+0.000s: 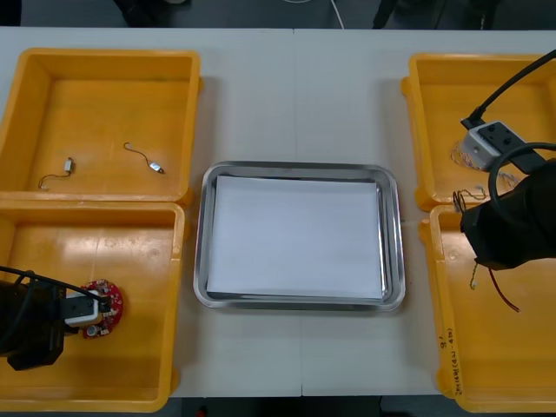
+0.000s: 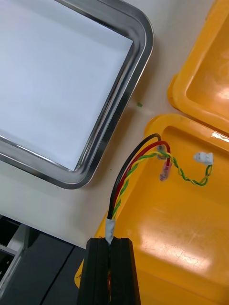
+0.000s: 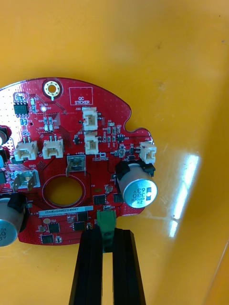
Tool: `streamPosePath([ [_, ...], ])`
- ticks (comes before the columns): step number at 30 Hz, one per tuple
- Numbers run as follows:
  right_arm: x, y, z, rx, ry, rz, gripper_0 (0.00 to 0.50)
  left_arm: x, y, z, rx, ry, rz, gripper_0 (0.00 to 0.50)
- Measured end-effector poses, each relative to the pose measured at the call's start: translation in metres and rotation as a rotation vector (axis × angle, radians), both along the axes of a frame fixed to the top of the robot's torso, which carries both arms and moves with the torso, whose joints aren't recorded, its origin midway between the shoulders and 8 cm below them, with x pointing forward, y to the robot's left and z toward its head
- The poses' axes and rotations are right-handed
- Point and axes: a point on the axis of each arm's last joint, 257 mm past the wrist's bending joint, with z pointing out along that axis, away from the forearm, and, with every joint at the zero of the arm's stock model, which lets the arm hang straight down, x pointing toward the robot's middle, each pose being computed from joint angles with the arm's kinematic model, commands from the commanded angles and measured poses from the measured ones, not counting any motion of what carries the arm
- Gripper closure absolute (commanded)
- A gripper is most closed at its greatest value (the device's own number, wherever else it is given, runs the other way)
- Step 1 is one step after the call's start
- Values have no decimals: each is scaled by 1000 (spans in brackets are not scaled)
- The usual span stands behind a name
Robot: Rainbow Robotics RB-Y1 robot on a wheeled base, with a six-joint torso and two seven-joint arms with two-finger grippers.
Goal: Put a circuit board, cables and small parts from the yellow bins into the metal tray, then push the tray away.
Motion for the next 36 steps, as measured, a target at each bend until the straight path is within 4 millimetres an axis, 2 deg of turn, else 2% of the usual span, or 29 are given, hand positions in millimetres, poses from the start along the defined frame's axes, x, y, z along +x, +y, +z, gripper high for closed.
streamPosePath([
  [6, -2, 7, -6, -22, 13, 30, 500, -1, 0, 0, 3, 6, -1, 500],
  [10, -3, 9, -6, -28, 14, 42, 500, -11, 5, 4, 28, 45, -7, 500],
  [21, -1, 12, -3, -33, 5, 54, 500, -10, 5, 51, 56, 32, -25, 500],
  [29, -1, 13, -3, -33, 5, 55, 500, -14, -11, 82, 85, 20, -74, 500],
  [36, 0, 13, -2, -34, 1, 59, 500, -15, -28, 100, 47, 36, 70, 500],
])
